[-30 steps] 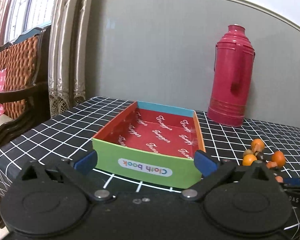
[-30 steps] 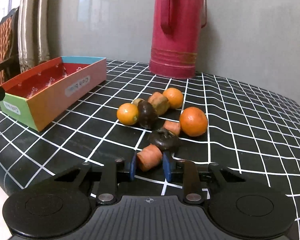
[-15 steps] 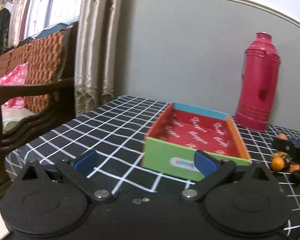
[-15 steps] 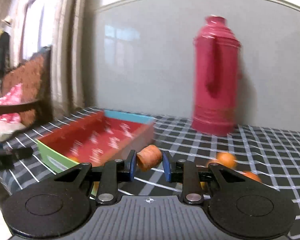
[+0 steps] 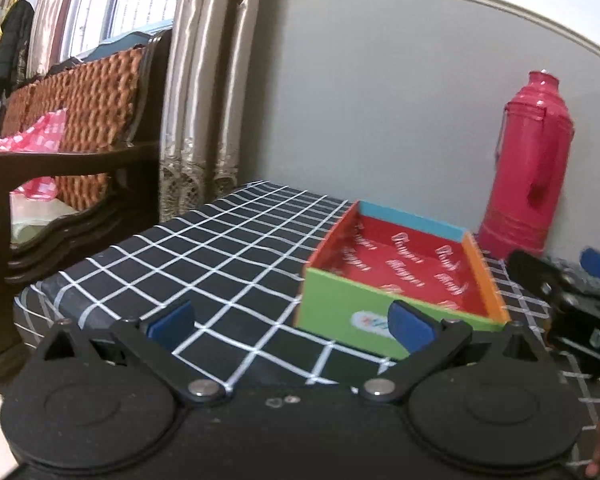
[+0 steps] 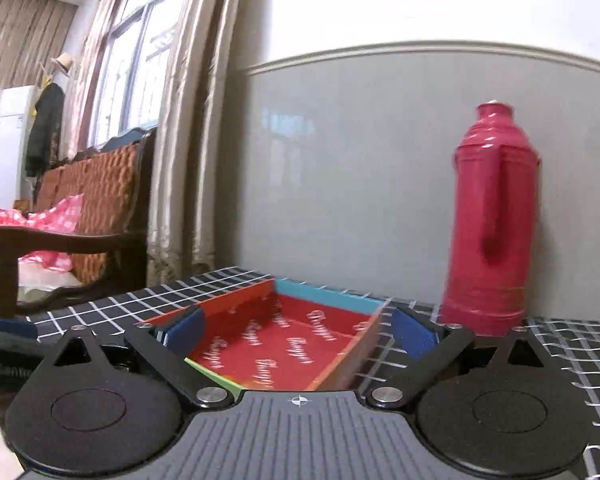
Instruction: Organize fruits
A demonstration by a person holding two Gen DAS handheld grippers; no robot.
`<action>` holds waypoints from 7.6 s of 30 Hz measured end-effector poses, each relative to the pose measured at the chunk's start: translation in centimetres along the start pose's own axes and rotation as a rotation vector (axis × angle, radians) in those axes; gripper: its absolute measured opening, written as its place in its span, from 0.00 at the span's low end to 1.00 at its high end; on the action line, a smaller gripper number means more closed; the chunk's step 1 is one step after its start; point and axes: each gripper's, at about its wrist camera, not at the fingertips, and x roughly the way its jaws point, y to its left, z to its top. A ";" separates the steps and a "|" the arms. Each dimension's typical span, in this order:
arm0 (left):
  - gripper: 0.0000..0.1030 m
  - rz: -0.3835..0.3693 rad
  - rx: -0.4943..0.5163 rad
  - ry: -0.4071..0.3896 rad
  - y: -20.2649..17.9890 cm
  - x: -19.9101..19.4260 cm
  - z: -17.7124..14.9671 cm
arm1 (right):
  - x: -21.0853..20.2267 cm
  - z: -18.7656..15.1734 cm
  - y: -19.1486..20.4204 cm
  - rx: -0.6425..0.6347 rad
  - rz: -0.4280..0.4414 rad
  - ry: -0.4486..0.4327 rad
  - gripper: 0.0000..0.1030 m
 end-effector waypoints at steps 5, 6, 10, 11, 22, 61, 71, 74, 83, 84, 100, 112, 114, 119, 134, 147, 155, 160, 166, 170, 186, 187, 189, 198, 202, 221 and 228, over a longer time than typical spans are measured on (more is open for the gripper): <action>0.94 -0.072 0.033 -0.022 -2.6 -0.4 -0.2 | -2.7 0.2 -3.8 0.084 -0.097 -0.021 1.00; 0.94 -0.069 0.042 -0.034 -3.2 -0.6 -0.3 | -3.3 0.4 -4.6 0.095 -0.118 -0.028 1.00; 0.94 -0.108 0.094 -0.057 -5.7 -0.8 -0.8 | -4.4 0.5 -8.1 0.141 -0.242 -0.018 1.00; 0.94 -0.118 0.098 -0.064 -6.3 -0.8 -0.9 | -4.6 0.4 -9.0 0.156 -0.273 -0.009 1.00; 0.94 -0.307 0.202 -0.006 -14.0 0.1 -2.3 | -7.4 0.1 -15.9 0.278 -0.438 0.013 1.00; 0.22 -0.374 0.411 0.208 -24.8 8.5 -4.4 | -5.6 -3.4 -24.9 0.175 -0.527 0.362 1.00; 0.22 -0.346 0.384 0.107 -23.1 6.2 -3.0 | -5.8 -3.1 -24.5 0.183 -0.525 0.353 1.00; 0.22 -0.312 0.370 0.041 -21.7 5.0 -2.0 | -5.5 -3.0 -24.0 0.186 -0.515 0.347 1.00; 0.22 -0.143 0.257 -0.009 -14.0 5.5 0.5 | -4.1 -2.6 -21.2 0.166 -0.435 0.334 1.00; 0.22 -0.127 0.232 -0.005 -13.1 5.7 0.7 | -4.0 -2.7 -20.7 0.152 -0.421 0.329 1.00; 0.91 -0.052 0.208 -0.052 -9.9 3.4 0.4 | -2.6 -2.6 -13.5 0.011 -0.232 0.281 1.00; 0.91 -0.008 0.184 -0.040 -6.6 3.6 0.5 | 0.4 -2.8 -11.0 0.024 -0.193 0.339 1.00; 0.91 -0.002 0.179 -0.040 -6.0 3.6 0.5 | 0.9 -2.9 -10.7 0.031 -0.185 0.352 1.00; 0.91 0.006 0.169 -0.038 -4.7 3.6 0.6 | 2.6 -3.2 -10.2 0.060 -0.180 0.393 0.78; 0.91 0.060 0.126 -0.053 -0.8 3.2 1.2 | 4.6 -2.7 -10.2 0.152 -0.177 0.394 0.38; 0.91 0.122 0.110 -0.045 2.8 2.7 1.3 | 5.7 -0.3 -1.2 0.072 0.043 0.181 0.38; 0.91 0.132 0.096 -0.037 3.8 2.5 1.4 | 7.6 -1.3 0.7 0.055 0.042 0.183 0.73; 0.91 0.120 0.090 -0.037 3.2 2.5 1.4 | 6.3 -0.9 -0.6 0.084 -0.008 0.119 0.90; 0.94 0.077 0.099 -0.053 0.9 2.4 1.5 | 4.6 -0.9 -3.7 0.094 -0.076 0.112 0.97; 0.94 0.037 0.110 -0.059 -1.4 2.4 1.4 | 2.7 -0.7 -6.3 0.103 -0.127 0.099 1.00; 0.94 -0.173 0.174 -0.061 -11.3 2.2 0.1 | -5.4 -0.1 -19.4 0.269 -0.436 0.056 1.00; 0.94 -0.191 0.179 -0.059 -12.0 2.1 -0.1 | -5.8 -0.2 -20.0 0.273 -0.449 0.061 1.00; 0.94 -0.234 0.200 -0.049 -13.7 2.0 -0.5 | -6.6 -0.3 -21.0 0.276 -0.465 0.070 1.00; 0.93 -0.377 0.310 0.039 -20.3 2.3 -3.0 | -9.1 -0.7 -23.3 0.273 -0.505 0.082 1.00; 0.86 -0.423 0.365 0.087 -23.0 2.5 -4.4 | -9.2 -0.7 -24.0 0.272 -0.517 0.092 1.00; 0.28 -0.463 0.420 0.221 -27.7 4.6 -6.8 | -11.6 -1.5 -27.1 0.274 -0.572 0.113 1.00; 0.28 -0.451 0.393 0.162 -26.7 3.7 -5.9 | -11.1 -1.2 -26.6 0.275 -0.550 0.111 1.00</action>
